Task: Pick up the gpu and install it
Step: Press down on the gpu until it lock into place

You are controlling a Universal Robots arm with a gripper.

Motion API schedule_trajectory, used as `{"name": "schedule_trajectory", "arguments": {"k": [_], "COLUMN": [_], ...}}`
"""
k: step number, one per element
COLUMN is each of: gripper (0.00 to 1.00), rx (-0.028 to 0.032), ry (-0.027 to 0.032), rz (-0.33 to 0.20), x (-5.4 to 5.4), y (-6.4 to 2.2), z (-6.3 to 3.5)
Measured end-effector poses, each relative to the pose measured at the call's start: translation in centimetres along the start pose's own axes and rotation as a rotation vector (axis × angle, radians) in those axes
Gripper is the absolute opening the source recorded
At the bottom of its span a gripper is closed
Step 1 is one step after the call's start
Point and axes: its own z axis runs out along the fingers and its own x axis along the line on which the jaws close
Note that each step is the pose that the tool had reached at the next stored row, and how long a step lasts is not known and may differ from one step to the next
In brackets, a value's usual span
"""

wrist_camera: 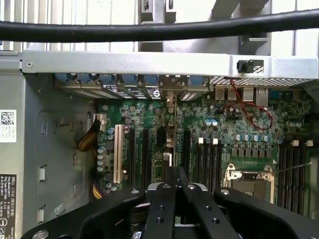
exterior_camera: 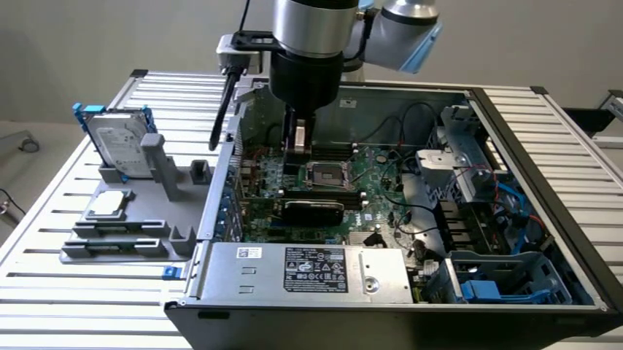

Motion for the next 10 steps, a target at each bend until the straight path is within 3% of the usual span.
{"name": "schedule_trajectory", "arguments": {"k": [10], "gripper": [0.11], "rx": [0.0000], "ry": [-0.0002], "rz": [0.000], "x": [0.00], "y": [-0.01], "z": [-0.06]}}
